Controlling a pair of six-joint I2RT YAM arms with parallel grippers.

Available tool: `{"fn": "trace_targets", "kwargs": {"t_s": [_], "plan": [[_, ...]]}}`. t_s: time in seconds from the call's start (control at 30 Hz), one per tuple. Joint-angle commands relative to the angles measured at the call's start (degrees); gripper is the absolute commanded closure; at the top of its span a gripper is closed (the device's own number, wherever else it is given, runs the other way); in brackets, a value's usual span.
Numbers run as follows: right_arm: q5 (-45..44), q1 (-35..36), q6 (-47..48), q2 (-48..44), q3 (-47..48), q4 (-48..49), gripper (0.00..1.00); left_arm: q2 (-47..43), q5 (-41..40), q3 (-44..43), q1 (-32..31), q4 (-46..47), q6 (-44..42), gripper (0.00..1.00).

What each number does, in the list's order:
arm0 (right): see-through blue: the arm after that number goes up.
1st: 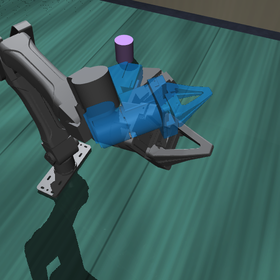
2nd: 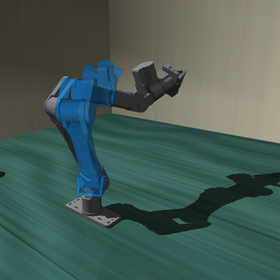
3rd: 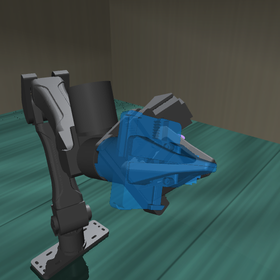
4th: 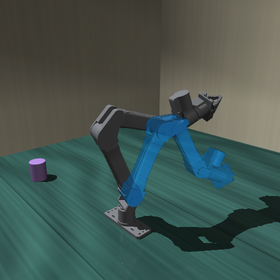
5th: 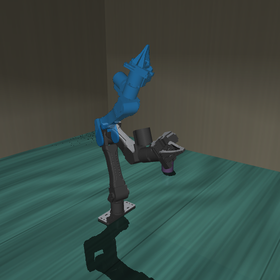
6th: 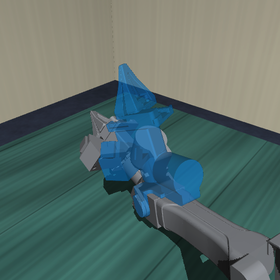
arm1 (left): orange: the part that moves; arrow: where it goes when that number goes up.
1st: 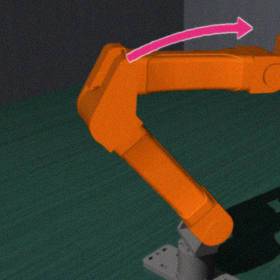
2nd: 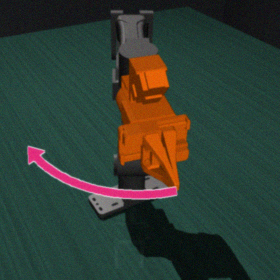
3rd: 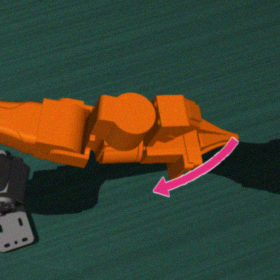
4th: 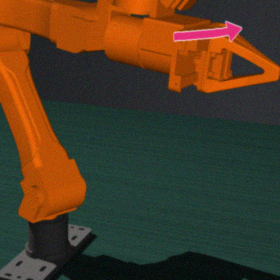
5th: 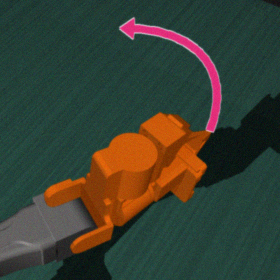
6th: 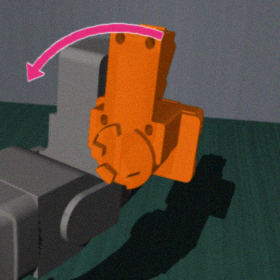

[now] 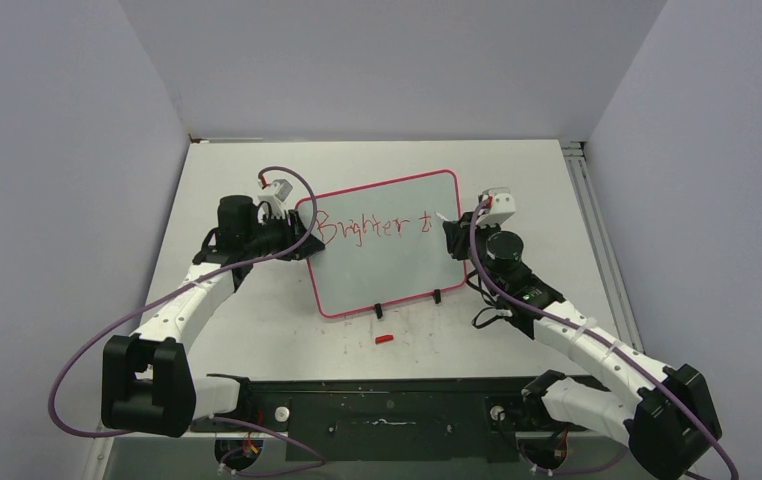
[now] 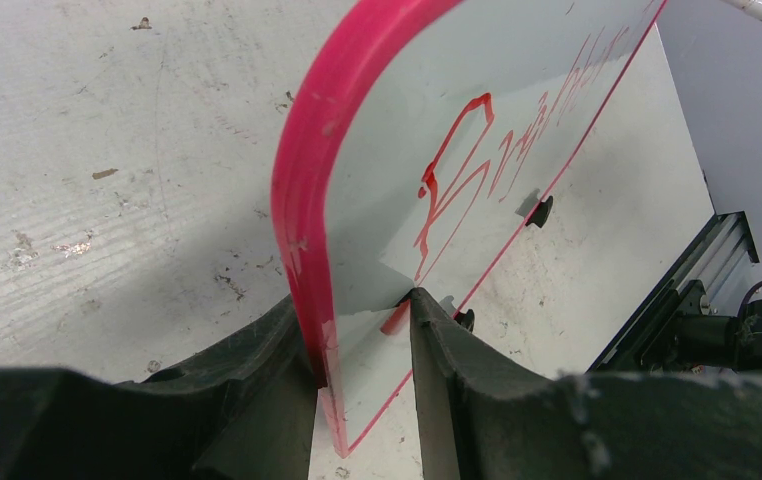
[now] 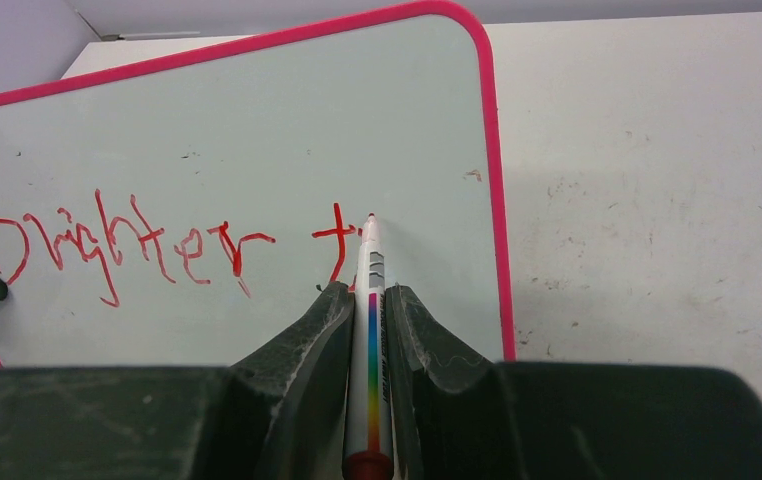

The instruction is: Write a sentence on the whiteboard

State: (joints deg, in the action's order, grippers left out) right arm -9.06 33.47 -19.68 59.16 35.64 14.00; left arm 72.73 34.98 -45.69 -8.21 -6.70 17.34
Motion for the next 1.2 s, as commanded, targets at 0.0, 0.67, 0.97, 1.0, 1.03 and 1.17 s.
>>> {"fn": "trace_targets", "kwargs": {"t_s": [0.0,0.67,0.97,1.0,1.03,1.17], "plan": [[-0.98,0.41,0.7,0.86,0.84,1.41,0.95,-1.92,-0.39,-1.89,0.23,2.15,-0.56,0.66],[-0.38,0.47,-0.75,-0.07,-2.73,-2.26,0.95,-1.96,-0.13,-1.94,0.21,2.22,-0.49,0.67],[-0.99,0.39,-0.62,-0.38,-1.88,0.19,0.95,-1.97,-0.15,-1.87,0.21,2.31,-0.47,0.67],[-0.99,0.41,-0.5,-0.06,-1.7,0.72,0.95,-1.93,-0.17,-1.88,0.25,2.37,-0.47,0.66],[-0.91,0.4,-0.4,0.24,-1.34,1.14,0.95,-1.89,-0.18,-1.83,0.23,2.31,-0.47,0.67],[-0.96,0.4,-0.03,1.34,-0.59,2.35,0.95,-1.87,-0.18,-1.89,0.21,2.32,-0.47,0.66]]}}
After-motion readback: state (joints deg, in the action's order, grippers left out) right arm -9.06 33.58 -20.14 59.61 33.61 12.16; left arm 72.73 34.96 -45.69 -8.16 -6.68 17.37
